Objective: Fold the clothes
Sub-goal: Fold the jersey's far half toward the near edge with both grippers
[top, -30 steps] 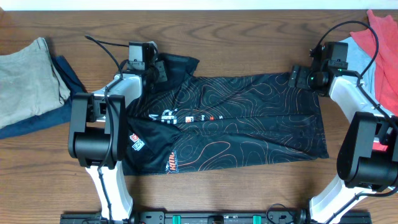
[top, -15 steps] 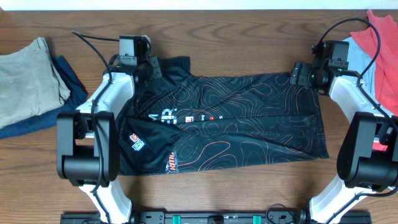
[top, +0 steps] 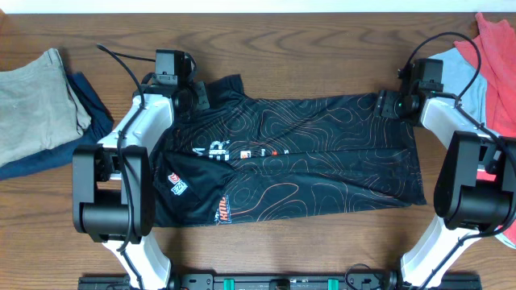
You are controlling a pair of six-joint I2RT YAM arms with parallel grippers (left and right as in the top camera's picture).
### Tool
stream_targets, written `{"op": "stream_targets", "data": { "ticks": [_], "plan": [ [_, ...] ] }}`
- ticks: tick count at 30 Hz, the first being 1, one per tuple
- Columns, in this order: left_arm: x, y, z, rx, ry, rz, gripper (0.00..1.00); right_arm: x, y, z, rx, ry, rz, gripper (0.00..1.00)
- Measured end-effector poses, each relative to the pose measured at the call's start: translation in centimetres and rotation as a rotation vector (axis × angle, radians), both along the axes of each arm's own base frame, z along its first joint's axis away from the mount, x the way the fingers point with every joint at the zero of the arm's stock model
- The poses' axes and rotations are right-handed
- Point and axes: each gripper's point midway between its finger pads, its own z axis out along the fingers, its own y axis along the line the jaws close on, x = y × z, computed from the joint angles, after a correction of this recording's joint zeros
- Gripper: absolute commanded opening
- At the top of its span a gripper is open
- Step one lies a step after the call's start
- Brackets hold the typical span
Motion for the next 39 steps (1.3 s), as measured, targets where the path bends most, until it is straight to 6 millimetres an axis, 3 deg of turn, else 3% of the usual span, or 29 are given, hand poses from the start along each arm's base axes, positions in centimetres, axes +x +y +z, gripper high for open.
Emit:
{"op": "stream_targets", "data": {
  "ticks": [3,8,21,33,36,39],
  "plan": [
    [-0.1,0.0,-0.1,0.0,0.006,0.0,0.06,0.0,-0.2,0.0,-0.008,0.001,-0.004,0.71],
    [-0.3,0.0,-0.1,0.001,0.012,0.0,0.06,-0.1,-0.6,-0.2,-0.029,0.008,-0.014,0.46],
    [-0.6,0.0,-0.3,0.002,0.028,0.0,0.06,-0.3,-1.2,-0.3,-0.059,0.02,-0.041,0.01],
    [-0.7,0.2,-0.3,0.002,0.03,0.003,0.06,-0.8,-1.5,-0.3,-0.07,0.036,-0.056,0.01],
    [-0.7,0.4,0.3,0.005,0.021,0.009,0.06,-1.2,-1.5,0.7,-0.073,0.041,-0.057,0.01],
    [-1.1,0.6,2.3,0.013,0.001,0.014,0.06,-1.9,-1.6,2.6,-0.075,0.035,-0.062,0.01]
  ]
}}
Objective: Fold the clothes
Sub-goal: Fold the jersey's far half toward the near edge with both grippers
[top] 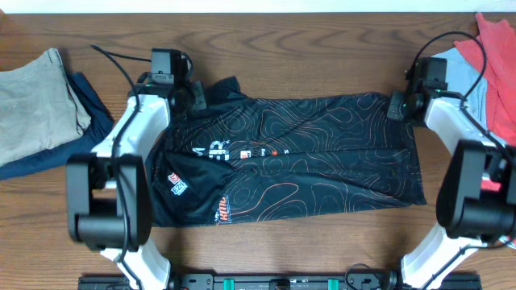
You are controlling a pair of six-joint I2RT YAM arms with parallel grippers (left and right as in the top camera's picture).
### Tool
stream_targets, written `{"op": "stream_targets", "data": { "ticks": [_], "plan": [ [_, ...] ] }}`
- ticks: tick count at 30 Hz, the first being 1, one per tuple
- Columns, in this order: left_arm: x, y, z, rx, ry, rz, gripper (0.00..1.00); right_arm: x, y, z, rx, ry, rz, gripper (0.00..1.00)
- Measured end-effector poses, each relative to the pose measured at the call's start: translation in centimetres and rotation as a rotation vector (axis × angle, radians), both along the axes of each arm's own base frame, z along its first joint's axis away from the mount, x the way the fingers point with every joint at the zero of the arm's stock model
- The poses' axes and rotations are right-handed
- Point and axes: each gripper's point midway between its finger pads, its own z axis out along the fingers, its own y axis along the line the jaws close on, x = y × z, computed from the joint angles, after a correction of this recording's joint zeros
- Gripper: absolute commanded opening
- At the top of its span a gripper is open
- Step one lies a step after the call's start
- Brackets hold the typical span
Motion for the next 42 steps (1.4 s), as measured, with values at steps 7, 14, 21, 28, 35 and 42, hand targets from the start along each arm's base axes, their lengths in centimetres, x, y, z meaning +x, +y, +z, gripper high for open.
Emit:
{"op": "stream_targets", "data": {
  "ticks": [7,14,21,28,35,42],
  "plan": [
    [-3.8,0.5,3.0,0.007,0.07,0.006,0.06,-3.2,0.1,4.3,0.002,0.032,-0.011,0.01],
    [-8.3,3.6,1.6,0.064,0.262,0.078,0.06,-8.8,-1.3,4.8,0.029,0.204,-0.07,0.01],
    [-11.5,5.5,2.9,0.076,0.345,0.127,0.06,-13.5,-3.2,4.6,0.078,0.354,-0.159,0.01],
    [-15.6,5.4,2.7,0.08,0.503,0.122,0.06,-15.5,-3.8,4.5,0.103,0.419,-0.185,0.01],
    [-18.7,5.3,2.9,0.084,0.631,0.117,0.06,-16.5,-3.6,4.5,0.103,0.462,-0.177,0.01],
    [-20.6,5.2,3.2,0.087,0.711,0.112,0.13,-18.2,-3.5,4.6,0.097,0.534,-0.176,0.11]
  ]
}}
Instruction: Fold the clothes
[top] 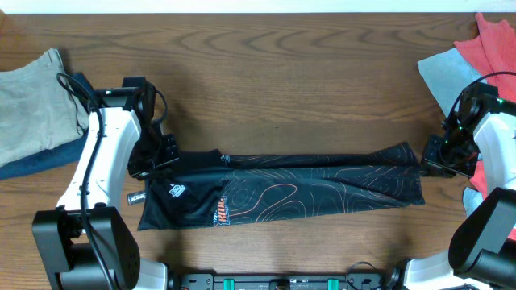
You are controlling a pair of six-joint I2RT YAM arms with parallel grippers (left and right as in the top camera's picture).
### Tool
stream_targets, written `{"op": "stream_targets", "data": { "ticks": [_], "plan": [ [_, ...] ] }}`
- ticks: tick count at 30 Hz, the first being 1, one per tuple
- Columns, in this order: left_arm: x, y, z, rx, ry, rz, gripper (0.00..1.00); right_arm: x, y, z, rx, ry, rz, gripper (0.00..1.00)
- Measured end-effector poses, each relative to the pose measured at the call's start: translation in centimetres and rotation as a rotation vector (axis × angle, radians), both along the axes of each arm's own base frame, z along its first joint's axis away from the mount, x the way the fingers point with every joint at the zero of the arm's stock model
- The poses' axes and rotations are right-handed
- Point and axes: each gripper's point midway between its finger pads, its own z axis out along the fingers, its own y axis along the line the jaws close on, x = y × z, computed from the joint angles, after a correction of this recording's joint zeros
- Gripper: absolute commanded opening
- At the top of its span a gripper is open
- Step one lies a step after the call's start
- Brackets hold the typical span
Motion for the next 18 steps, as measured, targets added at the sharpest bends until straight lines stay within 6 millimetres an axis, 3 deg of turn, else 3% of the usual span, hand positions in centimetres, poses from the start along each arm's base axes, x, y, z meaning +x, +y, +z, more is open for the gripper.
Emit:
{"op": "stream_targets", "data": {
  "ticks": [1,9,12,13,15,18],
  "plan": [
    [-0.5,0.0,0.1,0.002,0.019,0.001,0.17,-0.2,0.0,0.0,0.001,0.008,-0.002,0.18],
    [-2.4,0.2,0.4,0.006,0.099,0.004,0.17,-0.6,-0.4,0.1,-0.017,0.026,0.001,0.34],
    [-2.2,0.2,0.4,0.007,0.094,0.004,0.17,-0.6,-0.5,0.1,-0.018,0.026,-0.002,0.48],
    [-2.2,0.2,0.3,0.007,0.09,0.004,0.24,-0.6,-0.5,0.1,-0.018,0.025,-0.007,0.52],
    [-2.0,0.2,0.3,0.008,0.082,0.003,0.28,-0.6,-0.6,0.1,-0.019,0.024,-0.007,0.64],
    [-1.3,0.3,0.1,0.012,0.052,0.003,0.36,-0.5,-0.7,0.0,-0.021,0.017,-0.009,0.73]
  ]
}}
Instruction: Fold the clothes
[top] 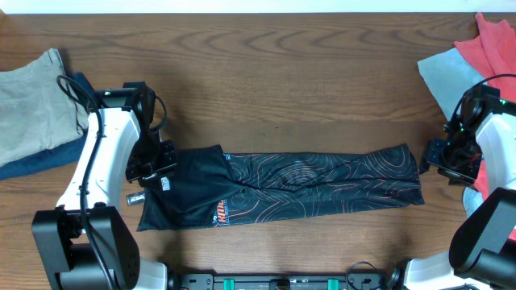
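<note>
A black shirt [306,185] with thin contour lines lies as a narrow band across the near half of the table, its back half folded forward over the front. My left gripper [159,167] sits low on the band's upper left corner and looks shut on the cloth there. At the band's right end, my right gripper [426,159] sits beside the upper corner. Its fingers are too small and dark to show whether they hold the cloth.
A beige garment on a navy one [36,109] lies at the left edge. Light blue and red clothes [476,56] are piled at the back right corner. Bare brown wood [282,80] spans the far half of the table.
The folded-over layer has come a little further toward the near edge and settled flatter, covering more of the printed logo. Both grippers shifted slightly toward the near side.
First the shirt lay spread wide, with both grippers at its far corners. Then they were still at that far edge, gripping. By the last earlier moment they had the far edge over the front half, and now the shirt is a narrow band.
</note>
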You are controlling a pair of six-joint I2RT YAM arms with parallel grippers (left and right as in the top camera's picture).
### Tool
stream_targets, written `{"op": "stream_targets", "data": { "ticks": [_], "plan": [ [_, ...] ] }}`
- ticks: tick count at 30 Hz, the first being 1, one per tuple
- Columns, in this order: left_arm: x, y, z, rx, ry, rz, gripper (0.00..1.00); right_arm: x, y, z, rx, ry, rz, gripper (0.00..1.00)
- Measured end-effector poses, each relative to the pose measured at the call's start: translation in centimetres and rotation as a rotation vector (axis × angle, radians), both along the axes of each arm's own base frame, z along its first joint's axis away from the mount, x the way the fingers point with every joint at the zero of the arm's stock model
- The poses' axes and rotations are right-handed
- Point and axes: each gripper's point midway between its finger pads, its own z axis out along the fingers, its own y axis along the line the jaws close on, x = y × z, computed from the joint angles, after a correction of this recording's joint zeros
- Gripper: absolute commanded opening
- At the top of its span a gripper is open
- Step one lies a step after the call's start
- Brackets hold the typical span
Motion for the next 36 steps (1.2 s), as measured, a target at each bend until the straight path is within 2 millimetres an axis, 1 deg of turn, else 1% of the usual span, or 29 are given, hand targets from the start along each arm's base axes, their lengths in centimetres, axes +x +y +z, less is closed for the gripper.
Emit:
{"op": "stream_targets", "data": {
  "ticks": [2,5,7,10,12,13,17,19,22,26,32,36],
  "plan": [
    [0.4,0.0,-0.1,0.001,-0.016,0.0,0.39,0.3,-0.1,0.0,-0.001,-0.013,0.005,0.73],
    [1.1,-0.1,-0.3,-0.007,-0.047,0.005,0.41,0.5,0.1,-0.1,0.011,-0.022,0.012,0.78],
    [2.1,-0.5,-0.4,-0.029,-0.088,0.01,0.43,0.6,0.4,-0.1,0.027,-0.029,0.022,0.8],
    [4.3,-1.5,-0.5,-0.078,-0.177,0.007,0.5,0.8,0.6,-0.1,0.042,-0.038,0.028,0.81],
    [5.6,-2.5,-0.5,-0.102,-0.235,-0.012,0.52,0.8,0.7,-0.1,0.048,-0.04,0.029,0.81],
    [6.3,-3.1,-0.5,-0.112,-0.264,-0.026,0.54,0.9,0.7,-0.1,0.05,-0.041,0.031,0.82],
    [8.3,-5.7,-0.5,-0.145,-0.354,-0.099,0.55,0.9,0.8,-0.1,0.055,-0.041,0.031,0.82],
    [9.1,-6.9,-0.8,-0.156,-0.382,-0.135,0.55,0.9,0.9,-0.1,0.058,-0.042,0.031,0.82],
    [9.9,-8.2,-1.8,-0.163,-0.39,-0.168,0.55,0.9,0.9,-0.1,0.061,-0.043,0.031,0.82],
    [10.7,-9.0,-4.3,-0.162,-0.368,-0.179,0.55,0.9,0.9,-0.1,0.061,-0.044,0.031,0.82],
    [10.9,-9.3,-7.6,-0.158,-0.308,-0.179,0.55,0.9,0.9,-0.1,0.061,-0.044,0.031,0.83],
    [11.1,-9.3,-9.1,-0.156,-0.29,-0.178,0.54,0.9,0.9,-0.1,0.061,-0.044,0.031,0.83]
  ]
}}
